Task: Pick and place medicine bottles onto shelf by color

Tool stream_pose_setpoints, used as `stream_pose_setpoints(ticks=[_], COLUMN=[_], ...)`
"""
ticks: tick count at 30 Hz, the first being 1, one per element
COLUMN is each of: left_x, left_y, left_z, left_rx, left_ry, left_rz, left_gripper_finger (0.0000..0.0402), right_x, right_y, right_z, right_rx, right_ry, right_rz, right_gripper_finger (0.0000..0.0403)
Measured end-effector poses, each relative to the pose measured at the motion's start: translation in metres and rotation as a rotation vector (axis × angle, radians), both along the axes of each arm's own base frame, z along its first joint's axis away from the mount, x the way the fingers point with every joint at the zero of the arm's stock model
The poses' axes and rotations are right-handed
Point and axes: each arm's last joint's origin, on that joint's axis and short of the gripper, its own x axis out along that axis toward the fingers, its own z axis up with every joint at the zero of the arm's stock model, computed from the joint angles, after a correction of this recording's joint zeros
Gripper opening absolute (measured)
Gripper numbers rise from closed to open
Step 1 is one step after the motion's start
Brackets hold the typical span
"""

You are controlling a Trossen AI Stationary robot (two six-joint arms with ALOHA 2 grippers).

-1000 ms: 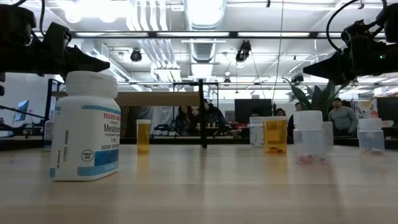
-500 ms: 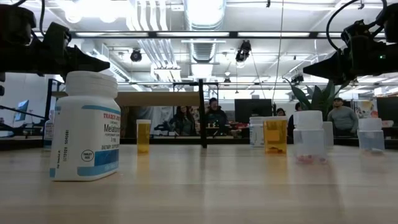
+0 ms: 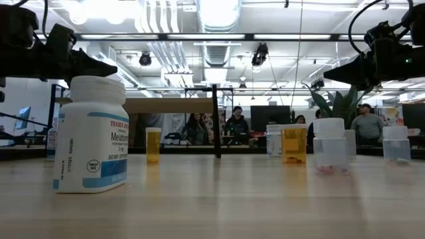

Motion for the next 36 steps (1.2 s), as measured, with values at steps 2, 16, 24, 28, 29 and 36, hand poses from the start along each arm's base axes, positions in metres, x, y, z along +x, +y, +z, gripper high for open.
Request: stream_pose_setpoints(ticks=[2, 16, 24, 28, 29, 36], left_x=[0.0, 0.0, 0.0, 0.0, 0.0, 0.0], left_y=[0.0, 0.0, 0.0, 0.0, 0.0, 0.0], left_z=[0.0, 0.0, 0.0, 0.0, 0.0, 0.0], left_rx=[0.0, 0.0, 0.0, 0.0, 0.0, 0.002], left_ry=[0.0, 0.0, 0.0, 0.0, 0.0, 0.001], left_rz=[0.0, 0.0, 0.0, 0.0, 0.0, 0.0], left_gripper_finger=[0.0008, 0.0008, 0.0008, 0.0008, 0.0008, 0.0008], right_x=[0.0, 0.0, -0.002, -0.006, -0.007, 0.0], right_y=[0.0, 0.0, 0.002, 0.003, 0.004, 0.008], right_z=[0.0, 0.001, 0.025, 0.038, 0.042, 0.065], right_rx=[0.0, -0.002, 0.169, 0.231, 0.208, 0.088], right_ry=[0.0, -0.007, -0.339, -0.51, -0.548, -0.463], right_rz=[0.0, 0.0, 0.052, 0.096, 0.12, 0.307], right_gripper_finger=[0.0009, 0.0009, 0.0009, 0.0009, 0.0009, 0.0009])
